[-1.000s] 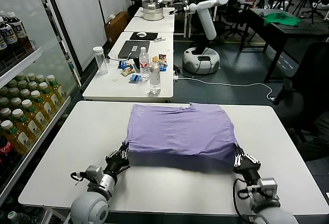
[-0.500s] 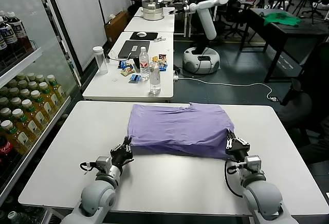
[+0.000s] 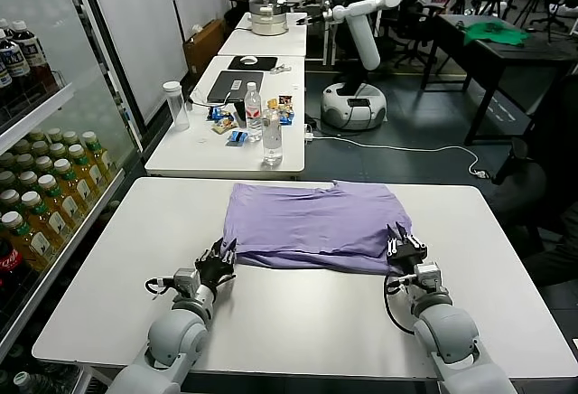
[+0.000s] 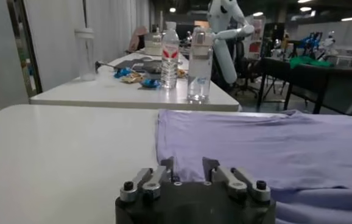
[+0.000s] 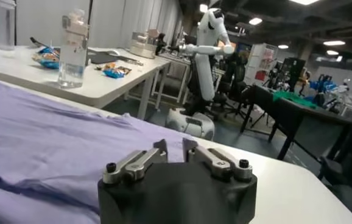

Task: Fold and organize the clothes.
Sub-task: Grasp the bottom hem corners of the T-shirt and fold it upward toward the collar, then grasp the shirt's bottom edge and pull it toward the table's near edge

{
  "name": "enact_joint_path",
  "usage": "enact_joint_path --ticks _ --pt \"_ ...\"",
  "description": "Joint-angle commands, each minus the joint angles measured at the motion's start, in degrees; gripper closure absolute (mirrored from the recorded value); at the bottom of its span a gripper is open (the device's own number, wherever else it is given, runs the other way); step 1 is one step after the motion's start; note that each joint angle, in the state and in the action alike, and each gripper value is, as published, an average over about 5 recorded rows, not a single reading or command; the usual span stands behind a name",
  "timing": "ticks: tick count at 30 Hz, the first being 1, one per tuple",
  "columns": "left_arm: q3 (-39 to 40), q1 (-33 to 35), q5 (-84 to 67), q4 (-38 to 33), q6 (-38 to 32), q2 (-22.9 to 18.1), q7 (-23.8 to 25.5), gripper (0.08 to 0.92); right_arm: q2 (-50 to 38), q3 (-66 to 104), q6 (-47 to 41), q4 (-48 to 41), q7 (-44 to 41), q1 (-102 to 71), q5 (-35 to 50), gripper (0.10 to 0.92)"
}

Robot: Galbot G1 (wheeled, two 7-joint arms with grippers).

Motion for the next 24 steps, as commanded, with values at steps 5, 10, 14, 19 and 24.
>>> enact_joint_path --ticks 5,10,14,19,24 --pt "-0.47 4.42 0.09 -3.26 -0.03 -0.07 0.14 0.312 -0.18 7.35 -6.29 3.90 1.12 -6.82 5.51 0.360" --pt "1.32 2.24 0.34 -0.31 0.21 -0.44 0.37 0.200 -0.08 7.51 -9.88 1.86 1.61 -5.87 9.40 0.231" --pt "2.37 -0.17 0.43 3.09 0.26 -0.61 0.22 0.179 0.19 6.31 -11.88 0.09 1.85 -4.00 11.94 0.205" --pt "3.06 -2.26 1.16 5.87 0.50 -0.46 -0.67 0.179 0.27 4.71 -13.60 -1.64 2.01 -2.16 13.99 0.206" --pt "3.17 -2.57 1.19 6.52 1.19 -0.29 -1.04 0.254 0.11 3.72 -13.76 -2.49 1.93 -1.30 14.93 0.291"
